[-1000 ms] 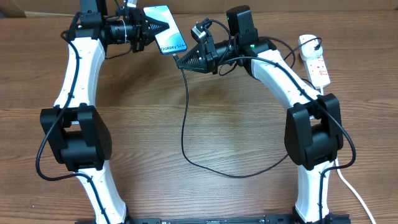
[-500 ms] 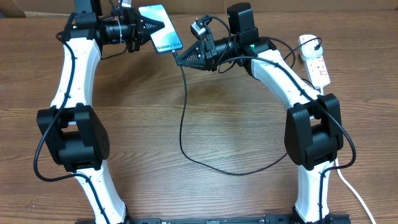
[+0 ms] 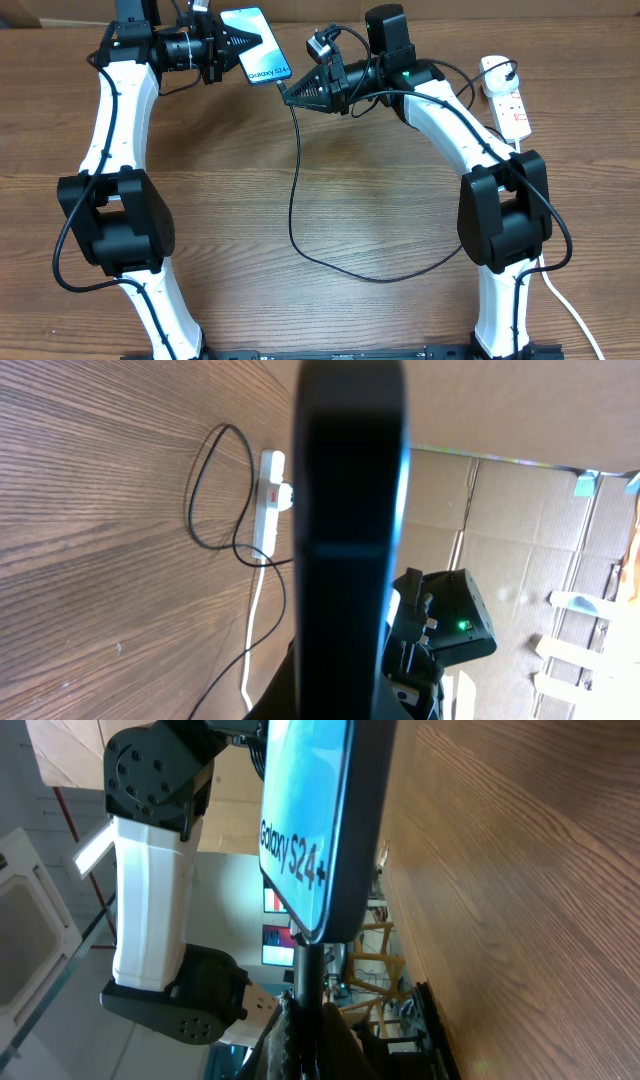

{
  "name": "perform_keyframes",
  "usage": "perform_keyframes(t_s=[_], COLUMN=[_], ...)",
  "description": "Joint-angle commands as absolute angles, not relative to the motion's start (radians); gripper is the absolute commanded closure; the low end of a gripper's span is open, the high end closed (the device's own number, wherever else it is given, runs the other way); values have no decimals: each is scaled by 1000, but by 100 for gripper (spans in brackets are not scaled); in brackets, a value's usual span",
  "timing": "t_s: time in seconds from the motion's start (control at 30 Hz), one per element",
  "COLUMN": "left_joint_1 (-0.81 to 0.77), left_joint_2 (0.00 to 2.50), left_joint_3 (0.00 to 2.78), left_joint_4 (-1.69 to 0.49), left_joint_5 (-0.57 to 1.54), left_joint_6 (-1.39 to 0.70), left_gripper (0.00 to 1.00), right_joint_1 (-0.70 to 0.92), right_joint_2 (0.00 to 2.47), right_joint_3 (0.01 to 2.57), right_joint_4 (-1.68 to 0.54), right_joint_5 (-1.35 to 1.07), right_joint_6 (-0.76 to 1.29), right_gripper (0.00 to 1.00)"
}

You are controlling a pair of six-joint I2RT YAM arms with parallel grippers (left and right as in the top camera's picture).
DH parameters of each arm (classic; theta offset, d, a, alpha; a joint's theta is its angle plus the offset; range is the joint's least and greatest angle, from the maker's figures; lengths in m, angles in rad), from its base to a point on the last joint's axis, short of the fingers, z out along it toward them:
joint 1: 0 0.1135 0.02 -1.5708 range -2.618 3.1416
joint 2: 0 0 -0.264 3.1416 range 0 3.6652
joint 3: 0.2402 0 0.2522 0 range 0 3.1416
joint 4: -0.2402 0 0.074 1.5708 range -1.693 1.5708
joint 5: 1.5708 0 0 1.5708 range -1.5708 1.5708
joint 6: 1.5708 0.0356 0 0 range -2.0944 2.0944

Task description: Plug charger to phone and switch on socket

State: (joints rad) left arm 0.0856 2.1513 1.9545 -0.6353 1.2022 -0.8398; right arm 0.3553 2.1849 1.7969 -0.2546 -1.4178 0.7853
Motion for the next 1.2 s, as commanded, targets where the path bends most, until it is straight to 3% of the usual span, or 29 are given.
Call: perform_keyframes(t_s=[0.0,1.17], left_joint_1=[85,85], left_joint_2=[2151,2152], left_joint_3=[1964,1964], left_joint_4=[-629,-630], left_joint_5=[1251,1250], left_joint_6=[-853,-853], left_gripper=[96,96], right_joint_1=[362,355], right_joint_2=[2154,2154], right_joint_3=[1815,1814], right_joint_4=[-247,-137], right_joint_5=[-1438,-1440], right_joint_6=[802,891], right_gripper=[96,96])
